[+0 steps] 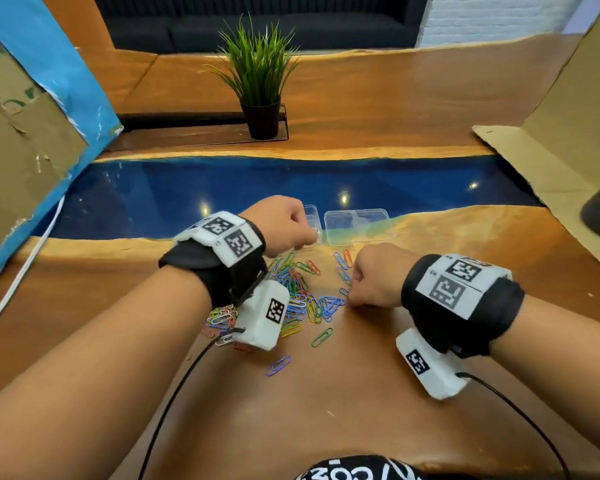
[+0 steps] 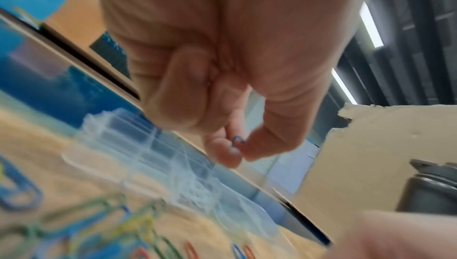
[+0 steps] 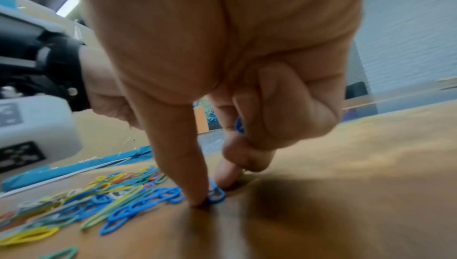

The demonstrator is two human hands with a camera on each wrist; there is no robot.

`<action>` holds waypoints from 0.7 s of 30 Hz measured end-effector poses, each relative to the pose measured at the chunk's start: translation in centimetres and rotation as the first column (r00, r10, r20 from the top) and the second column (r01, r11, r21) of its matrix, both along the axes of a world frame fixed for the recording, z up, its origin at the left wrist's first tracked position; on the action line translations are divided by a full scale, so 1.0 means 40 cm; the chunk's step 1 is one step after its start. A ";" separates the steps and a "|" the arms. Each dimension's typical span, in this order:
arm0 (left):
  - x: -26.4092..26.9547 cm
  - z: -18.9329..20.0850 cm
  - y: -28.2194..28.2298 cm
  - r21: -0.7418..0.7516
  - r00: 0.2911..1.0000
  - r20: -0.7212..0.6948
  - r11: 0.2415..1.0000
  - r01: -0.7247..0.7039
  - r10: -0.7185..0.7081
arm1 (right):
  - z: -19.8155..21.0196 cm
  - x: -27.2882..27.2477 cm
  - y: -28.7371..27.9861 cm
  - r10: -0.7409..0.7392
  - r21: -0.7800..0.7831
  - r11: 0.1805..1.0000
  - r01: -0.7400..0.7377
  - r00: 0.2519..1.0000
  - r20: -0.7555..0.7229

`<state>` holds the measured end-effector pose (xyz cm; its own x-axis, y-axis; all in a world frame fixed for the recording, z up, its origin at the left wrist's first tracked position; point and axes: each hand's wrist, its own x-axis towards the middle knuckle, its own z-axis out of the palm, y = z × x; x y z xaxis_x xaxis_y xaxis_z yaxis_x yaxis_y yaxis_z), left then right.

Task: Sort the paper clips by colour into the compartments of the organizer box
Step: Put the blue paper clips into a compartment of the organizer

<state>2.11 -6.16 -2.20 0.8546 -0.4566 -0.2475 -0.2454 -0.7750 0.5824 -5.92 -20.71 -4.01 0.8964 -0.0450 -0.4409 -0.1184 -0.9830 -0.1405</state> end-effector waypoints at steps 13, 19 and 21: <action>0.065 -0.012 0.057 -0.032 0.987 -0.023 0.986 -0.161 0.160 | 0.021 0.023 0.030 0.107 -0.027 0.994 -0.108 0.993 -0.046; 0.069 0.001 0.021 0.079 0.985 0.056 0.983 -0.166 0.162 | 0.071 0.138 0.041 -0.264 0.660 0.704 0.263 0.959 -0.101; 0.073 0.007 0.010 0.115 0.982 0.102 0.979 -0.168 0.157 | 0.082 0.179 0.054 -0.262 0.659 0.707 0.257 0.961 -0.093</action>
